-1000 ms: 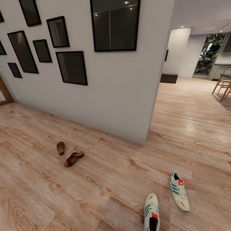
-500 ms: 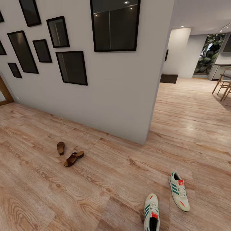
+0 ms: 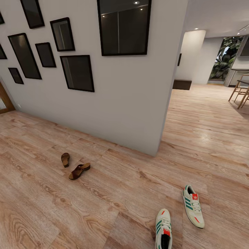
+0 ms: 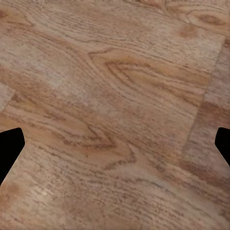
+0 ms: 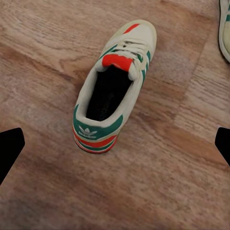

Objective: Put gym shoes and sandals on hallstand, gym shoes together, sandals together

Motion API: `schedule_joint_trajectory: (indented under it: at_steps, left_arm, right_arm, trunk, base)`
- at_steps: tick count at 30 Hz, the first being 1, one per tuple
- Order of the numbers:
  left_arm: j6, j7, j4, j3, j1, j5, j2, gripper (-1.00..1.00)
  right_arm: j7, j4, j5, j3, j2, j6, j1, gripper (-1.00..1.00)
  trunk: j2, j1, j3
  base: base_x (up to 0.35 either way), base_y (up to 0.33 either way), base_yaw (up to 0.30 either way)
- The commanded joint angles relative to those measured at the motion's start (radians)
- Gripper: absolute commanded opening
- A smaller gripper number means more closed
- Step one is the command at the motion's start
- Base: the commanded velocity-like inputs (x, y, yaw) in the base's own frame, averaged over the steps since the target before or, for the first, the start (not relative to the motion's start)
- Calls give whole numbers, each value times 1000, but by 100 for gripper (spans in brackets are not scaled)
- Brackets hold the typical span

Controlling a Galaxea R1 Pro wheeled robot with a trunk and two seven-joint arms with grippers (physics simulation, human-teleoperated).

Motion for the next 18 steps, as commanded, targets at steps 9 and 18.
schedule_joint_trajectory:
  at_steps: [9, 18]
  left_arm:
    - [11, -3, -6, 1, -19, 4, 1, 100]
    - [50, -4, -9, -1, -119, 4, -1, 100]
  right_arm:
    - [-1, -20, 0, -1, -4, -3, 0, 100]
    - [-2, -138, 1, -2, -6, 6, -5, 100]
  trunk:
    - [0, 0, -1]
    - [0, 0, -1]
  base:
    - [0, 0, 0]
    - [0, 0, 0]
